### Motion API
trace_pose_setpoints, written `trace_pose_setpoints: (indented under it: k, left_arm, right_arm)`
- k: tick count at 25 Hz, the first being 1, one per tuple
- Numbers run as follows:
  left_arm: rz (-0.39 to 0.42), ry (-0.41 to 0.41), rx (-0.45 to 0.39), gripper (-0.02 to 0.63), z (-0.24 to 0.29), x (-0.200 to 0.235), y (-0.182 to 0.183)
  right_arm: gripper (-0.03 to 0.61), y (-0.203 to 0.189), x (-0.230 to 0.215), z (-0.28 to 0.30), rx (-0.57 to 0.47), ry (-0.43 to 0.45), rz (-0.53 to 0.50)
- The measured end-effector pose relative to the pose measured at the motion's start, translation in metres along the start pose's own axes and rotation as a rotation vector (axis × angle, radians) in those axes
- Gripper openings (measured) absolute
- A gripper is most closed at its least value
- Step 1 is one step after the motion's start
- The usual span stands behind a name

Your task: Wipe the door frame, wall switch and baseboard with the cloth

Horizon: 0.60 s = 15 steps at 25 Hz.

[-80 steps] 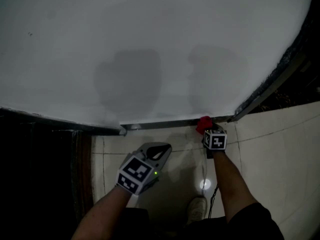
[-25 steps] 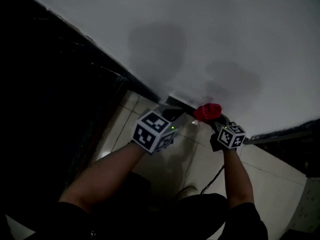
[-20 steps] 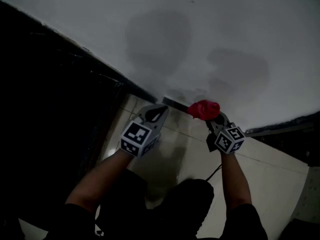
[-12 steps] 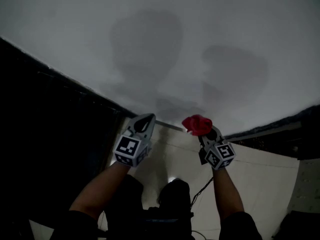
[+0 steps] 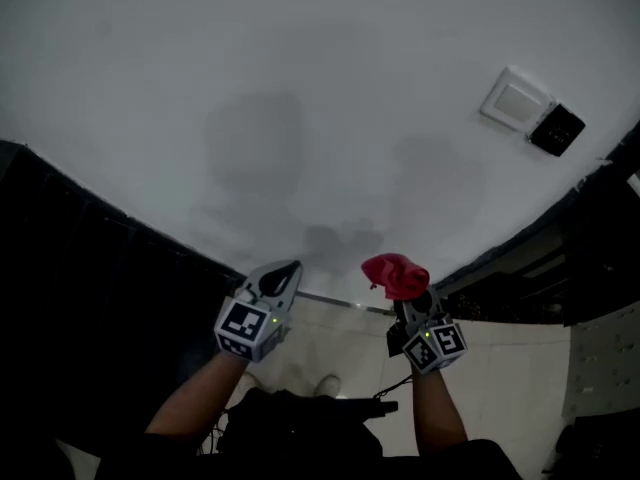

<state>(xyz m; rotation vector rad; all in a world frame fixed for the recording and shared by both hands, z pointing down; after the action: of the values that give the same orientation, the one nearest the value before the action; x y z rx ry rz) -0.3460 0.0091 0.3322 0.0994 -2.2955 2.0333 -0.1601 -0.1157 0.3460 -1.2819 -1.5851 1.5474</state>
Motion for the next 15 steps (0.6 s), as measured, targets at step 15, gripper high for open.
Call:
trace_pose_setpoints:
  k: [15]
  left_arm:
    - [0.013, 0.114, -0.209, -0.008, 0.007, -0.041, 0.075]
  right_arm:
    - [0.051, 0.062, -0.022, -0.043, -0.132, -0.049, 0.029]
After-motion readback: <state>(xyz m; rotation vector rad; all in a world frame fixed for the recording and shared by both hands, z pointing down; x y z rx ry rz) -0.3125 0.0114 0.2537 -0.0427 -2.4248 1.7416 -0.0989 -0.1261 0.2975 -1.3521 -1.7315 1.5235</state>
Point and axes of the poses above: the fingertips, and each gripper's own axes: z forward along the fingers, x to its left, y out of its top, the point moved 3 cm from there along -z, backward along the fingers, and after that the axes turned 10 degrees about -x, right-handed, at the moved point
